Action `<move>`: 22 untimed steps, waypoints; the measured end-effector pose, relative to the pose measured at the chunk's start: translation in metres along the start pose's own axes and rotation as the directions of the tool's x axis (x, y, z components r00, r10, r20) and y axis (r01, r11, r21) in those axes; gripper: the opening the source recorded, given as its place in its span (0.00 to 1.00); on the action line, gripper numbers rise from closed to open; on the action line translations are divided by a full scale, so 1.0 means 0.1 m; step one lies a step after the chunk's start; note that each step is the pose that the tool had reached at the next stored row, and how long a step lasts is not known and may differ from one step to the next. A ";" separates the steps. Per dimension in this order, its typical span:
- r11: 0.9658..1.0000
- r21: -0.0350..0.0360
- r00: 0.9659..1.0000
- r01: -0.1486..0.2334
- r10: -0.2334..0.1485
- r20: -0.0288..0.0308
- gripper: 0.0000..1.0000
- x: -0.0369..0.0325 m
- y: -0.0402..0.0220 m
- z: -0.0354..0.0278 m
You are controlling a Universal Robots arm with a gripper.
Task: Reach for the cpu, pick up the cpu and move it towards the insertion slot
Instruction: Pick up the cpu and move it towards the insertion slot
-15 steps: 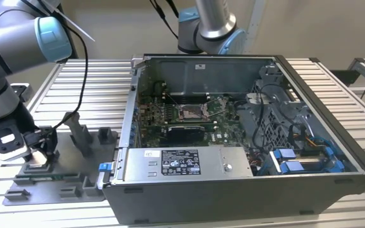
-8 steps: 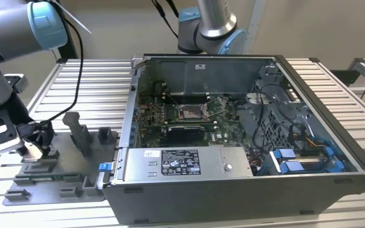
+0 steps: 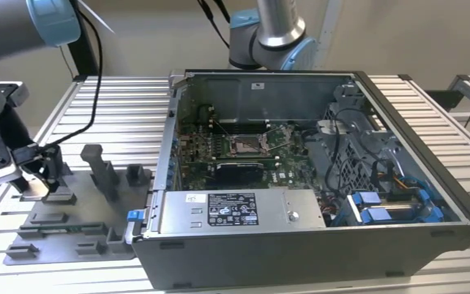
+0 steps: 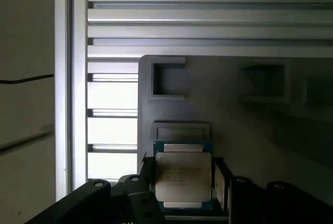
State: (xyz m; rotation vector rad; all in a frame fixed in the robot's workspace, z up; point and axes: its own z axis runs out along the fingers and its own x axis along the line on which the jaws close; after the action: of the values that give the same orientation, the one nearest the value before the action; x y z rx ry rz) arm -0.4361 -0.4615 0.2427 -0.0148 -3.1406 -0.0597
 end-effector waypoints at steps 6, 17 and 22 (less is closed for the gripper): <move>1.000 0.000 1.000 0.000 0.000 0.000 0.00 0.000 0.005 -0.124; 1.000 0.000 1.000 0.000 0.000 0.000 0.00 0.000 0.013 -0.330; 1.000 0.000 1.000 0.000 0.000 0.000 0.00 0.000 0.017 -0.452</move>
State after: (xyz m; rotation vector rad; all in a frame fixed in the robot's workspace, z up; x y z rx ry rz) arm -0.4360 -0.4615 0.2878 -0.0148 -3.1406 -0.0595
